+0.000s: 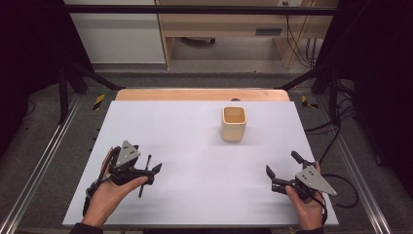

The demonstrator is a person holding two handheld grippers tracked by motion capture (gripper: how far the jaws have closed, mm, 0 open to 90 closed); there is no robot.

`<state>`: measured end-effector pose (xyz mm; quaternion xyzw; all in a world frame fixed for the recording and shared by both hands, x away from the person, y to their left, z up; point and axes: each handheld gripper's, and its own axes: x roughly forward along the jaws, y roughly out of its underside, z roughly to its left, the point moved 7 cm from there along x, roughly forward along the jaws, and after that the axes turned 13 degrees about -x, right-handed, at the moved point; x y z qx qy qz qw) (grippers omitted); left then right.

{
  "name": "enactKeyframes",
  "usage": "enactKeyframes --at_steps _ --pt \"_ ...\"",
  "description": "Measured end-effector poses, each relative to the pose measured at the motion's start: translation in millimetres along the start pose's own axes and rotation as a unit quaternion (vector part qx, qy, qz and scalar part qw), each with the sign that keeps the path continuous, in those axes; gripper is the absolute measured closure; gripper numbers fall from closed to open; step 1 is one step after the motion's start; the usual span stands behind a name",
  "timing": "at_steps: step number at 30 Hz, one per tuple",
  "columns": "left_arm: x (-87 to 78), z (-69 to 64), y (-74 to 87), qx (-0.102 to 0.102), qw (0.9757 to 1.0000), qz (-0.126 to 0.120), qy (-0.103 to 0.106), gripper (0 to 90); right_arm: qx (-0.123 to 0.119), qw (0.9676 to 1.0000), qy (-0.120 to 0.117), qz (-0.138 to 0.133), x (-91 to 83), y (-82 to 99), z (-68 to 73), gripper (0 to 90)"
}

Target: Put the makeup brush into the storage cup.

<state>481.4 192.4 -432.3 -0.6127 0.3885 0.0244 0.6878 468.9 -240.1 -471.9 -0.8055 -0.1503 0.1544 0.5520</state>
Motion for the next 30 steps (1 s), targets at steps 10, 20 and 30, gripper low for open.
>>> enactKeyframes --at_steps 10,20,30 --pt "10.8 -7.0 6.9 0.019 0.9948 0.100 -0.011 2.5 0.002 1.0000 0.000 0.003 -0.6 0.3 -0.1 2.0" --pt "22.0 -1.0 10.4 -0.011 0.9886 0.148 -0.027 3.2 0.002 1.0000 -0.001 0.004 0.0 1.0 0.2 2.0" --pt "28.4 5.3 15.0 -0.026 0.9819 0.182 -0.043 3.7 0.003 1.0000 -0.001 0.004 -0.1 0.9 0.4 2.0"
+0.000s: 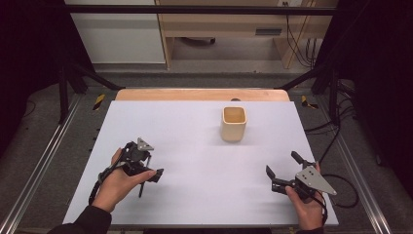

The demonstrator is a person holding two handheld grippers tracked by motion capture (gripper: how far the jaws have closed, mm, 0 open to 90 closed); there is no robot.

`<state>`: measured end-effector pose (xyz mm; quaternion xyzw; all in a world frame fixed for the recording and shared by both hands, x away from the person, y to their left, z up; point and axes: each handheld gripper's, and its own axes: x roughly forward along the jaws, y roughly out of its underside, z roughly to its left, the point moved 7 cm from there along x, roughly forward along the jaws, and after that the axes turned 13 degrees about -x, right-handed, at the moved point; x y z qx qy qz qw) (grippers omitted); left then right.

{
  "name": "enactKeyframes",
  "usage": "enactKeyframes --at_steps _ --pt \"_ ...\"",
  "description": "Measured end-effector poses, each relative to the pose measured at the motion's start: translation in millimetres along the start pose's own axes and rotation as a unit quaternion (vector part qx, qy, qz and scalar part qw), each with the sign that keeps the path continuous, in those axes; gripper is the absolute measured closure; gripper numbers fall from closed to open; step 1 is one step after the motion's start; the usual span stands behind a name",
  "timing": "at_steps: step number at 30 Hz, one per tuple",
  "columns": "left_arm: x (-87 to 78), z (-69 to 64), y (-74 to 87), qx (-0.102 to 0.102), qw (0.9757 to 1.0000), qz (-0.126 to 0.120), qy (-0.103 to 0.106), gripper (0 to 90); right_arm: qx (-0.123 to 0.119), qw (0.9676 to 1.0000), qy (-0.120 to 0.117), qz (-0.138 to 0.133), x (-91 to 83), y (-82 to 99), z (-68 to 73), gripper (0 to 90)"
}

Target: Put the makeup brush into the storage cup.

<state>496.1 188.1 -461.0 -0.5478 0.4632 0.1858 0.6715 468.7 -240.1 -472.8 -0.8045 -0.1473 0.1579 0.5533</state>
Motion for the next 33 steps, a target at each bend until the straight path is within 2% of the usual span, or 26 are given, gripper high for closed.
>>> enactKeyframes --at_steps 14,33 --pt "6.7 6.6 4.1 -0.007 0.9996 0.024 -0.009 4.1 -0.002 1.0000 0.000 0.001 0.1 0.1 0.6 2.0" --pt "25.1 12.8 14.2 -0.021 0.9984 0.049 -0.017 4.7 -0.004 1.0000 -0.002 0.003 0.3 0.4 1.4 1.9"
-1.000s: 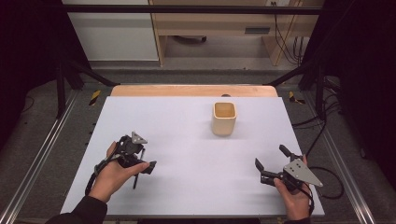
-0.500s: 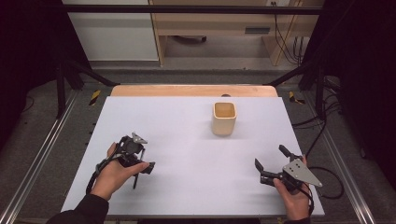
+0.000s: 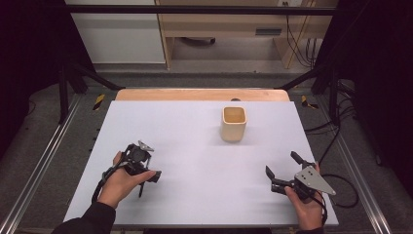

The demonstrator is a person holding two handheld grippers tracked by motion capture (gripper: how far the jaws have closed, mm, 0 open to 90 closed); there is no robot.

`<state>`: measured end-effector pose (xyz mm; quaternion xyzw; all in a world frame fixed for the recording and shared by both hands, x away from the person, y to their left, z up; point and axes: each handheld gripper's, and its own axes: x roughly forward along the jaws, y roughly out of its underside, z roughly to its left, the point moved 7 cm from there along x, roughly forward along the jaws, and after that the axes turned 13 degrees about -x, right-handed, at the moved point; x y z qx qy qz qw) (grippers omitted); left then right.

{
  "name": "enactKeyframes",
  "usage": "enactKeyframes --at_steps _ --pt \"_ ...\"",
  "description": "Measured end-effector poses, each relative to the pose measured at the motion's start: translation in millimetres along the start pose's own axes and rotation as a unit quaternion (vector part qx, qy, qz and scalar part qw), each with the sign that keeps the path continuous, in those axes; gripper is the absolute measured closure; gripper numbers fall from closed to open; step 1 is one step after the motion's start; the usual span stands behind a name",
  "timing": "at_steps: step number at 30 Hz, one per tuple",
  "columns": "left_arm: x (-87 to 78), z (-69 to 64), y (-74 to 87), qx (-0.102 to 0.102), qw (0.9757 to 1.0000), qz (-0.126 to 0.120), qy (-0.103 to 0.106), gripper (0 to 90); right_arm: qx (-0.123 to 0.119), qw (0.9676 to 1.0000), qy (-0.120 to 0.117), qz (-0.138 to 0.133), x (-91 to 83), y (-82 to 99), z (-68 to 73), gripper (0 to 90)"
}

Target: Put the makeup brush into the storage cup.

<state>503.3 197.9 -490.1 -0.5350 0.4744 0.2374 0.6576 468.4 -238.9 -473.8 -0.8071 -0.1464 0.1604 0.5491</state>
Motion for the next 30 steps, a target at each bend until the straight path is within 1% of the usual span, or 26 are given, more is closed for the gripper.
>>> enactKeyframes --at_steps 10,16,22,23,25,30 --pt "7.8 -0.5 5.6 -0.007 0.9999 0.008 0.002 5.3 0.001 1.0000 0.000 0.001 0.1 0.1 0.3 1.9" --pt "9.4 0.2 7.6 -0.012 0.9999 0.011 0.003 7.2 0.000 1.0000 -0.001 0.003 0.4 0.4 0.7 1.9" --pt "11.0 1.2 10.0 -0.020 0.9997 0.014 0.001 15.3 0.001 1.0000 -0.001 0.003 0.3 0.3 0.8 1.9" --pt "11.3 1.7 10.6 -0.023 0.9996 0.017 0.001 16.5 0.001 1.0000 -0.001 0.003 0.3 0.4 0.7 1.9" --pt "11.5 2.3 11.2 -0.027 0.9994 0.021 0.001 21.7 0.001 1.0000 -0.001 0.003 0.4 0.4 0.7 1.9" --pt "11.7 4.3 12.0 -0.038 0.9989 0.027 0.003 30.0 0.001 1.0000 -0.001 0.003 0.3 0.4 0.8 1.9"
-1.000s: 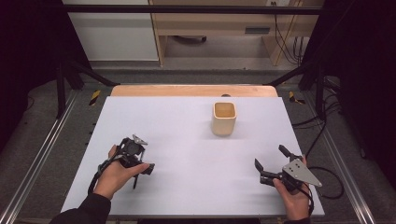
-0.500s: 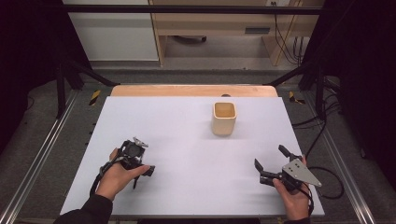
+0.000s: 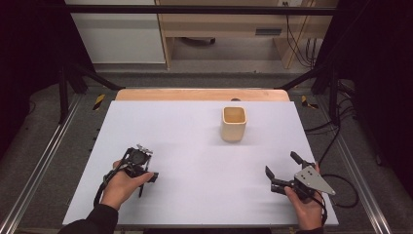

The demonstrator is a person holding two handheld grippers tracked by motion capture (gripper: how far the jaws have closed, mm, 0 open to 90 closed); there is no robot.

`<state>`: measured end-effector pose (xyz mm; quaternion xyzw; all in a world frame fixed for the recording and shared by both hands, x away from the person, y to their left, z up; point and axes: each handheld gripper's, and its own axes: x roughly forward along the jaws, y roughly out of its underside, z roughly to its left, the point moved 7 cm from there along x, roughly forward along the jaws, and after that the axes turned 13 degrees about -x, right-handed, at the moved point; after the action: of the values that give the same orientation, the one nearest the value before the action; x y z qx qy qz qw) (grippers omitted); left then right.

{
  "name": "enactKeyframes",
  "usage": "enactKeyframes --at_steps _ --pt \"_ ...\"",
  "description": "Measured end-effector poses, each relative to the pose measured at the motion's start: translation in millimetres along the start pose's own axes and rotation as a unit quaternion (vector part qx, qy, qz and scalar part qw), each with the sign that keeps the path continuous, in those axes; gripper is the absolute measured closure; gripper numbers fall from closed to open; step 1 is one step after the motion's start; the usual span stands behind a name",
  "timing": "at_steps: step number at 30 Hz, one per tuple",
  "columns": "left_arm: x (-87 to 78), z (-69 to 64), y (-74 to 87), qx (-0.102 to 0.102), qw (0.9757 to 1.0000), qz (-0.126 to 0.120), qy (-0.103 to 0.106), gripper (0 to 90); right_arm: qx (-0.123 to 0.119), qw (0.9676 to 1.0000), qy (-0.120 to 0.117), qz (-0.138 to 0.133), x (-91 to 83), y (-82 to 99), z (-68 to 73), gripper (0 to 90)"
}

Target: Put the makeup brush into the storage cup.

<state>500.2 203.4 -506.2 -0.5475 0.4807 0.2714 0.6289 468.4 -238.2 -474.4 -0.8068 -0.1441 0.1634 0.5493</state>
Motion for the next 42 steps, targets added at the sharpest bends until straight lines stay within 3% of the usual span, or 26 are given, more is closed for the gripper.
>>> enactKeyframes --at_steps 19,26,42 --pt "3.4 5.5 1.9 -0.023 0.9996 0.016 -0.001 53.2 0.001 1.0000 -0.001 -0.001 0.1 -0.3 0.4 2.0" --pt "3.6 6.5 0.2 -0.037 0.9992 0.014 -0.002 56.7 0.001 1.0000 -0.002 0.000 0.3 -0.4 1.0 2.0" --pt "5.6 10.8 0.8 -0.046 0.9988 0.017 -0.005 71.1 -0.001 1.0000 -0.003 0.001 0.6 -0.3 1.6 2.1"
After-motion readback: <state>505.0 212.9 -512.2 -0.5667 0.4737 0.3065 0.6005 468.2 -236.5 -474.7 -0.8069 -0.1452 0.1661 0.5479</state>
